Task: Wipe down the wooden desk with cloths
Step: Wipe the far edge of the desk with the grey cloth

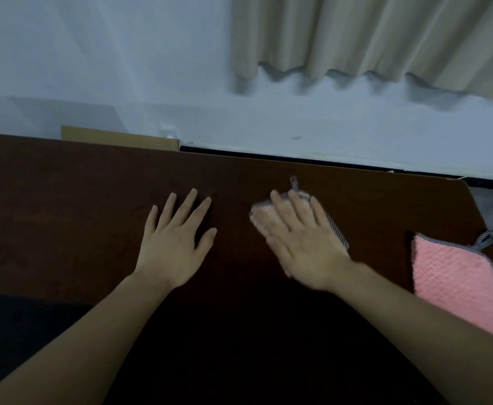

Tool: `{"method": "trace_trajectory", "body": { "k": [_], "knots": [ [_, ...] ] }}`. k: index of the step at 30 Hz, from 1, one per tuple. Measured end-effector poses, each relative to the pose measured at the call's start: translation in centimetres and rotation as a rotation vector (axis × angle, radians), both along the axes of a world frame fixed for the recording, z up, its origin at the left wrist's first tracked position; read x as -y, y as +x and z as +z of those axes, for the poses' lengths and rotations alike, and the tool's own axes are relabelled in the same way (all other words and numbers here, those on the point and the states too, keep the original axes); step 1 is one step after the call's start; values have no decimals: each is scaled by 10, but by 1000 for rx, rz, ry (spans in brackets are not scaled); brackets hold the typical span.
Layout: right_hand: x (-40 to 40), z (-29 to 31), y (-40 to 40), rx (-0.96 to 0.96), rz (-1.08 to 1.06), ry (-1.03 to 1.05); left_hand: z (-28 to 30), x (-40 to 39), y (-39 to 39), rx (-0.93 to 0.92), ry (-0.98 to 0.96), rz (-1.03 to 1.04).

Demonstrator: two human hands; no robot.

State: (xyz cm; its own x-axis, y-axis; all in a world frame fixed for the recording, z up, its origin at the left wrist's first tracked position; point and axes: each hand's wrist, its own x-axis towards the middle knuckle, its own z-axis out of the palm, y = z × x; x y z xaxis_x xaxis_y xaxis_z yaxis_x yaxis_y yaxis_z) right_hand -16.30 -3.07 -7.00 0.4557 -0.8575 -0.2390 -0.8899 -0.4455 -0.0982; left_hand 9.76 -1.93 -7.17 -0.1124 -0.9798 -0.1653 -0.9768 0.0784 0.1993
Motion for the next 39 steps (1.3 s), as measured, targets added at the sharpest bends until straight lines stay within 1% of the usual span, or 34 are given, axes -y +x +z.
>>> {"method": "trace_trajectory", "body": {
  "k": [2, 4, 7, 9, 12, 14, 18, 20, 21, 22, 24, 26, 28, 30, 32, 36, 37, 39],
  "knots": [
    [-20, 3, -5, 32, 66, 58, -2, -1, 0, -9, -16, -2],
    [-6, 1, -13, -17, 51, 39, -3, -1, 1, -5, -14, 0],
    [46, -4, -17, -56, -104, -35, -6, -2, 1, -4, -35, 4],
    [78, -4, -15, -45, -201, -25, -9, -4, 1, -8, -63, 4],
    [81, -2, -1, -60, -245, 17, -11, -5, 0, -34, -71, 0],
    [53, -4, 10, -92, -159, -5, -11, -5, 0, -41, -79, -2],
    [-26, 7, 13, -20, 89, 49, -11, -4, 0, -8, -79, 5],
    [-37, 8, 4, -41, 168, 89, -10, -5, 0, -13, -77, 13],
    [-30, 5, 0, -40, 186, 60, -10, -5, 0, -18, -75, 14],
    [-19, 2, -3, -30, 179, 13, -10, -4, 0, -25, -71, 13],
    [16, -3, -7, -54, 74, -79, -10, -4, 1, -29, -64, 9],
    [57, -5, -9, -78, -70, -52, -10, -4, 0, -20, -74, 12],
    [83, -3, -5, -61, -179, -12, -11, -5, 0, -21, -85, 12],
    [82, -2, 4, -43, -201, -11, -11, -6, 0, -32, -92, 10],
    [52, -1, 11, -45, -138, -6, -9, -6, -1, -23, -88, 15],
    [-27, 9, 7, -21, 117, 47, -8, -6, -2, 4, -80, 35],
    [-32, 9, 1, -43, 156, 64, -8, -6, -2, 7, -82, 35],
    [-16, 3, -11, -75, 153, 21, -9, -7, -1, 2, -76, 31]
  ]
}}
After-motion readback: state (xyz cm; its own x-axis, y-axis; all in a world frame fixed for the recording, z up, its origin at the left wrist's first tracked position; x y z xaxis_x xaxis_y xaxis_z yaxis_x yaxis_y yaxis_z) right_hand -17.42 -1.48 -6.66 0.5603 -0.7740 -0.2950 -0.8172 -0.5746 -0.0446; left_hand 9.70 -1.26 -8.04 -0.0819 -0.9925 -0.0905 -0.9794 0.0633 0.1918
